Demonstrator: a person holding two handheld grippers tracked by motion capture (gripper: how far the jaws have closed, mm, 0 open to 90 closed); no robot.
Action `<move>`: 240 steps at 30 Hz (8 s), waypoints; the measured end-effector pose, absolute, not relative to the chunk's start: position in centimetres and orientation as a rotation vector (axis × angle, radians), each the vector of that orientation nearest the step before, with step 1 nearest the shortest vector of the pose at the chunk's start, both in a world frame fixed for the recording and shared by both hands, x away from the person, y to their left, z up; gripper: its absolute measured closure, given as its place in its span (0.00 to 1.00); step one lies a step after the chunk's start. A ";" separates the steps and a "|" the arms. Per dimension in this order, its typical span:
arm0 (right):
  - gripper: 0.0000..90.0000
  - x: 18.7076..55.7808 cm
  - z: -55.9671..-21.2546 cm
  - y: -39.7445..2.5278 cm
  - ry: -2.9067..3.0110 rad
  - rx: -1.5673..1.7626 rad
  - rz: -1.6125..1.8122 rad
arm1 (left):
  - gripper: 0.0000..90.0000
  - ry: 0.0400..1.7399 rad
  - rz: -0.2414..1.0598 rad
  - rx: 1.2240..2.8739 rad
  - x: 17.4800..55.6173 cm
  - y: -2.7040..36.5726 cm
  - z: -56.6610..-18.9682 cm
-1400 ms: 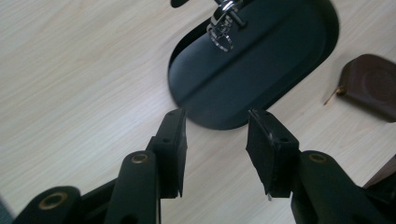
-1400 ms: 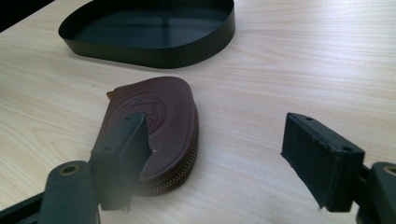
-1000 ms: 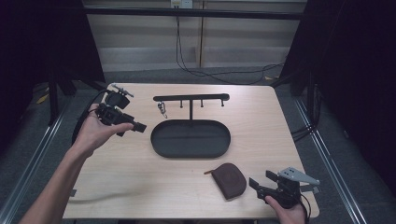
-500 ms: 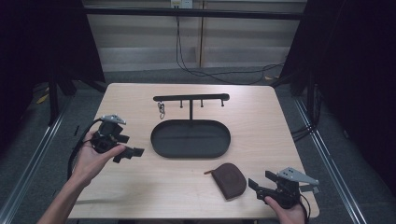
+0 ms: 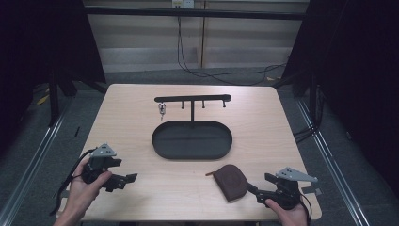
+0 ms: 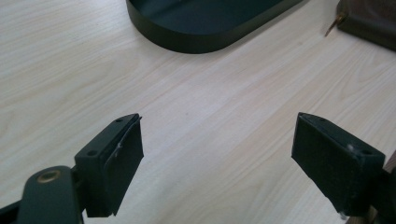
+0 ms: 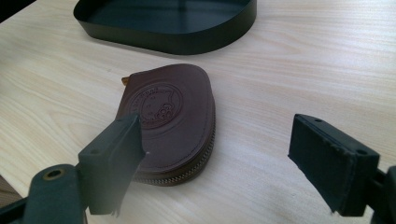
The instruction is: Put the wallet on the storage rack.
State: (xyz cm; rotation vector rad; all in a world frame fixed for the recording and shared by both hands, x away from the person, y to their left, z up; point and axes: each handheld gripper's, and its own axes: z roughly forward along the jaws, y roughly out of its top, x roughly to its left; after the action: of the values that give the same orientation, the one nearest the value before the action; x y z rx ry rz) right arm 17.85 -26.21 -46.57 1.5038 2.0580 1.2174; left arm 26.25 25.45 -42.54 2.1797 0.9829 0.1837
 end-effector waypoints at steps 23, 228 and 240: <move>0.31 20.6 -43.5 -24.1 2.292 1.531 1.167 | 0.20 1.009 0.169 2.060 22.9 27.4 -46.7; 0.93 40.5 -31.4 -16.7 2.473 1.842 0.377 | 0.21 0.940 0.134 2.095 23.1 26.9 -46.4; 0.93 41.2 -34.0 -18.2 2.410 1.932 0.599 | 0.21 0.942 0.130 2.098 23.1 26.9 -46.5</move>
State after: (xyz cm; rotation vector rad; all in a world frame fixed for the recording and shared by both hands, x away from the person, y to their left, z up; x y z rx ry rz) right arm 41.21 -18.21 -33.96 1.9324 2.4100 0.5993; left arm 23.14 26.94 -46.46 2.0979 0.9420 0.1301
